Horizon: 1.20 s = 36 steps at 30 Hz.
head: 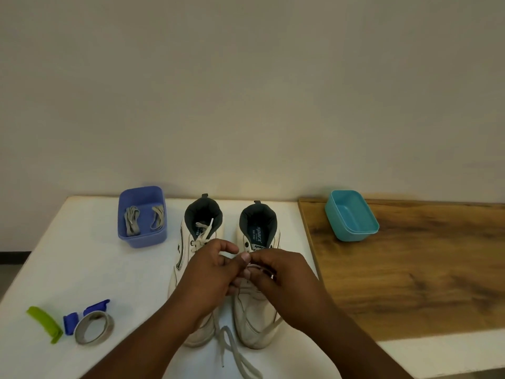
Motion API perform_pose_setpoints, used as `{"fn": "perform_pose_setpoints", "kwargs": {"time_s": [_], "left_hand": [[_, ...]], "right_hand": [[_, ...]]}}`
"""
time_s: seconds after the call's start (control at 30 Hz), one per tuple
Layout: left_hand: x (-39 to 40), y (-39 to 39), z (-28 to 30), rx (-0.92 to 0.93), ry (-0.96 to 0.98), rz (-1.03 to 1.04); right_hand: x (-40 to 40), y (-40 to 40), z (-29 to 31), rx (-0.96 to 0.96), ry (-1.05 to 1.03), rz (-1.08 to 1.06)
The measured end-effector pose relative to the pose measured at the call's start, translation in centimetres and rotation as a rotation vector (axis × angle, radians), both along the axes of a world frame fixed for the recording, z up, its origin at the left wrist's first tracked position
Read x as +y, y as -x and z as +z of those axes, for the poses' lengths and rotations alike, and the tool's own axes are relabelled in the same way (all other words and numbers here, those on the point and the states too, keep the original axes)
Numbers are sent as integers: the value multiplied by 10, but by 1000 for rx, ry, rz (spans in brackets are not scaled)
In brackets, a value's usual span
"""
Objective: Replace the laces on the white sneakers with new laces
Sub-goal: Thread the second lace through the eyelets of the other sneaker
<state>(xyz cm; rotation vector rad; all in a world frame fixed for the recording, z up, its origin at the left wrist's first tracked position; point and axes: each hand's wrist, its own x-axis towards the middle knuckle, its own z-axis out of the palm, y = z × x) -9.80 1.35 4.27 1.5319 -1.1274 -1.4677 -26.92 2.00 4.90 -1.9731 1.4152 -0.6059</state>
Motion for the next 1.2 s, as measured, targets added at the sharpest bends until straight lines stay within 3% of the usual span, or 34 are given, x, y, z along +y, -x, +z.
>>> {"fn": "perform_pose_setpoints", "kwargs": {"time_s": [0.13, 0.33, 0.47, 0.7, 1.07, 1.2], "left_hand": [[-2, 1, 0, 17, 70, 5], [-9, -1, -21, -311, 292, 63], [-13, 4, -29, -353, 288, 27], [-21, 3, -37, -331, 267, -2], [-23, 3, -42, -414, 297, -8], [-23, 2, -39, -417, 308, -12]], "right_hand": [[-5, 1, -5, -89, 5, -100], [-19, 7, -25, 291, 357, -343], [-20, -4, -35, 381, 313, -323], [-23, -11, -40, 37, 39, -421], [-21, -16, -48, -126, 32, -447], [-23, -11, -46, -48, -1, -357]]}}
